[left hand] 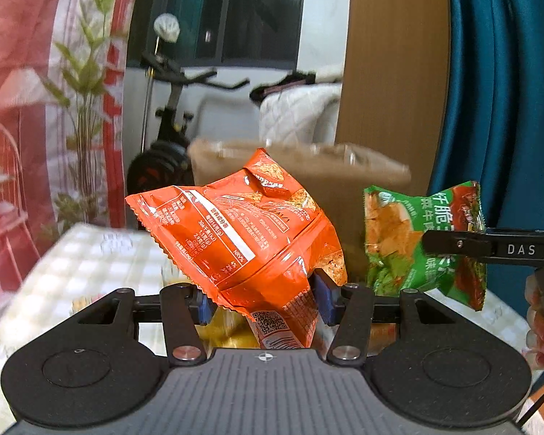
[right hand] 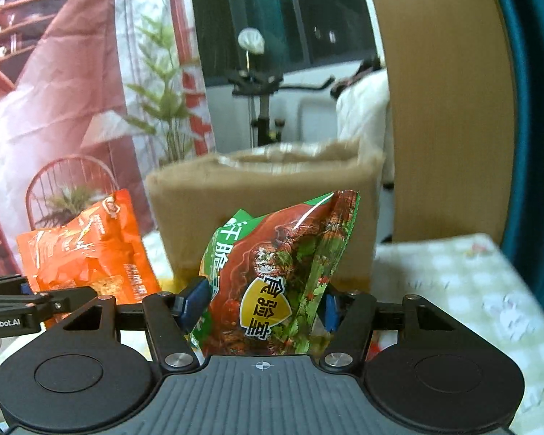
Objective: Organize snacks
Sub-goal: 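Carry both bags to the lined box and release them inside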
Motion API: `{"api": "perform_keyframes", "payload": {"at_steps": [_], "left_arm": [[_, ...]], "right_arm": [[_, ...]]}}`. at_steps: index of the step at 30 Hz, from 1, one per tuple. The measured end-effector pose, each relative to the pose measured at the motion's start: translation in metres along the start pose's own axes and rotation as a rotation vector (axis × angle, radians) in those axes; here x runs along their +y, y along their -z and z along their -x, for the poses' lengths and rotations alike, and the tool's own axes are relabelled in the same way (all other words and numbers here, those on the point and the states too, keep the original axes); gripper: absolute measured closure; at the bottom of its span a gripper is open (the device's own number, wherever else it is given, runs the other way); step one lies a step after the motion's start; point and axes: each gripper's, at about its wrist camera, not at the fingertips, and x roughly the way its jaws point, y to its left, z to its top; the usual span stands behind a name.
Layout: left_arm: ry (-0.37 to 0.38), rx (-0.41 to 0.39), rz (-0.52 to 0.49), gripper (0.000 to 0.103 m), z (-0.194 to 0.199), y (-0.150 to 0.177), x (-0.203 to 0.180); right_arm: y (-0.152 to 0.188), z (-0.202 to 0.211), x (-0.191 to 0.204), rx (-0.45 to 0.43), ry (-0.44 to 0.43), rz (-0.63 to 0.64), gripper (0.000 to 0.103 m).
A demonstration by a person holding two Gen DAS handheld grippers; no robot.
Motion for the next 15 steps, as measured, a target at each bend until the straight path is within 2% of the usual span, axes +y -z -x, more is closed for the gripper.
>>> {"api": "perform_keyframes", "payload": {"at_steps": [7,15], "left_arm": [[-0.002,-0.092,-0.035,0.048,-0.004,-0.042,-0.003],[0.000,-0.161,-0.071,0.048,-0.035,-0.102,-0.006]], "right_arm": [[-0.049,0.012,-0.020,-0.122,0.017,-0.004,0.045],[-0.113,-0.008,-0.048,-0.232,0.058,0.003,0.045]]}}
